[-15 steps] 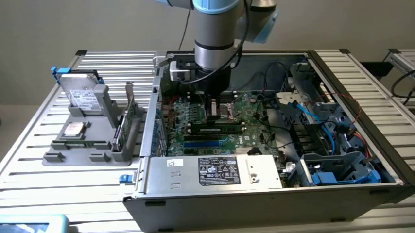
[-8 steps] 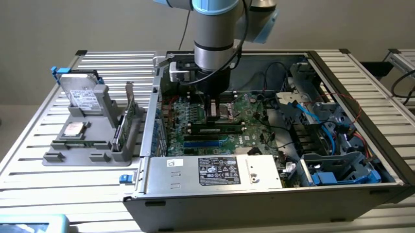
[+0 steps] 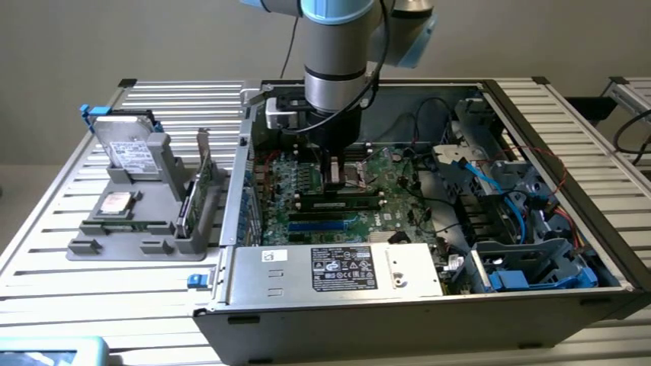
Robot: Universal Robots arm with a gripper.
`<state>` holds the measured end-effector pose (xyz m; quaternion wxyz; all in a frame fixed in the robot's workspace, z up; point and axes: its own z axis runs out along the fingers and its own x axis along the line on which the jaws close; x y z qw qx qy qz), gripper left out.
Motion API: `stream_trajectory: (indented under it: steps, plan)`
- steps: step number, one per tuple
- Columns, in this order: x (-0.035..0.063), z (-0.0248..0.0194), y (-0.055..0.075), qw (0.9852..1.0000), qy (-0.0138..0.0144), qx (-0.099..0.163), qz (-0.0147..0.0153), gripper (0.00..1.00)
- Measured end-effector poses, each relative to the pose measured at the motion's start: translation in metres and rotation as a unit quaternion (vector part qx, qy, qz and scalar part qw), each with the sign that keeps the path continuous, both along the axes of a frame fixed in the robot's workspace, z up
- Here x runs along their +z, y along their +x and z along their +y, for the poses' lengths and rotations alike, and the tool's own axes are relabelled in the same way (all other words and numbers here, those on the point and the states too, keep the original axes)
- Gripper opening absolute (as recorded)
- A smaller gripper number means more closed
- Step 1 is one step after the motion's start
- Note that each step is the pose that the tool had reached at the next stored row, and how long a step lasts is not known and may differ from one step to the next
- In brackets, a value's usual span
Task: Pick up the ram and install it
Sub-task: 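Press down the ram until it locks into place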
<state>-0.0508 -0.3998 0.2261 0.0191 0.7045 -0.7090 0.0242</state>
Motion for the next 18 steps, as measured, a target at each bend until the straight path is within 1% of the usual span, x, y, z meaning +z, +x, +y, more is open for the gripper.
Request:
stream_trajectory:
  steps: [7,10,12,14,18]
  plan:
    - [-0.0013,-0.0001,0.000,1.0000,-0.0002,0.000,-0.0025,0.11]
    - [-0.0012,0.0000,0.000,1.0000,0.0000,0.000,-0.0029,0.11]
    - [0.0010,0.0002,0.000,1.0000,0.0010,0.000,-0.0037,0.11]
    - [0.0047,0.0000,0.002,1.0000,0.0000,0.000,-0.0030,0.11]
    - [0.0102,-0.0002,0.008,1.0000,0.0000,0.000,-0.0030,0.11]
